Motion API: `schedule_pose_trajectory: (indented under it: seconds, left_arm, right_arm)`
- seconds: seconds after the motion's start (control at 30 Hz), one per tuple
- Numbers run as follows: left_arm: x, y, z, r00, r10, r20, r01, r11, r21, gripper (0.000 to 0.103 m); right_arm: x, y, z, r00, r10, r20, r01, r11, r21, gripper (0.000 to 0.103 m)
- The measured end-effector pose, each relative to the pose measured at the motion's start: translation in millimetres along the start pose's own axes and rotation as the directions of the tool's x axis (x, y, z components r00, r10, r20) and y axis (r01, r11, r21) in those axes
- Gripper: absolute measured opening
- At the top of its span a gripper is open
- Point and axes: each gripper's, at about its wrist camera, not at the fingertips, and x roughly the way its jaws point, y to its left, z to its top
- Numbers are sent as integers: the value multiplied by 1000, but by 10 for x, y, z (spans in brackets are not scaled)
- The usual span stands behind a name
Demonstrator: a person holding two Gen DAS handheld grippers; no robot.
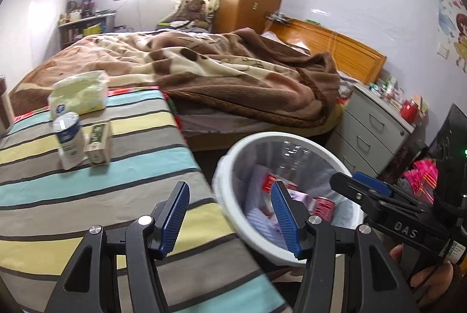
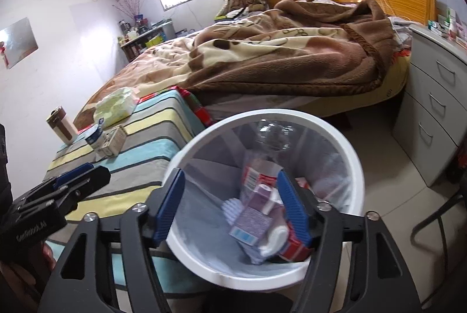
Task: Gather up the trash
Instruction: 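Move both open tools back over the yogurt cup and green box, then grasp the white yogurt cup with the left tool while the right tool grasps the green-and-white box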
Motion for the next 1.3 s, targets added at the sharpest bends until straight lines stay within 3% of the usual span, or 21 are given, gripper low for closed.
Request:
schedule_pose_trajectory:
  seconds: [0.3, 0.73, 1.3]
  left_arm:
    - [-149, 665, 43, 995, 94, 28, -91, 991, -93, 58]
    - [-277, 1500, 222, 975, 216, 56, -204, 964, -172, 58]
    - [241, 1945, 459, 977, 212, -13, -212, 966, -146, 58]
  right_arm:
    - [172, 341, 11, 998, 49, -25, -50, 998, -41, 68]
    - [516, 931, 61, 990, 124, -72, -131, 985, -110, 68]
    - [1073, 1384, 114, 973, 149, -174, -179, 968, -173, 68]
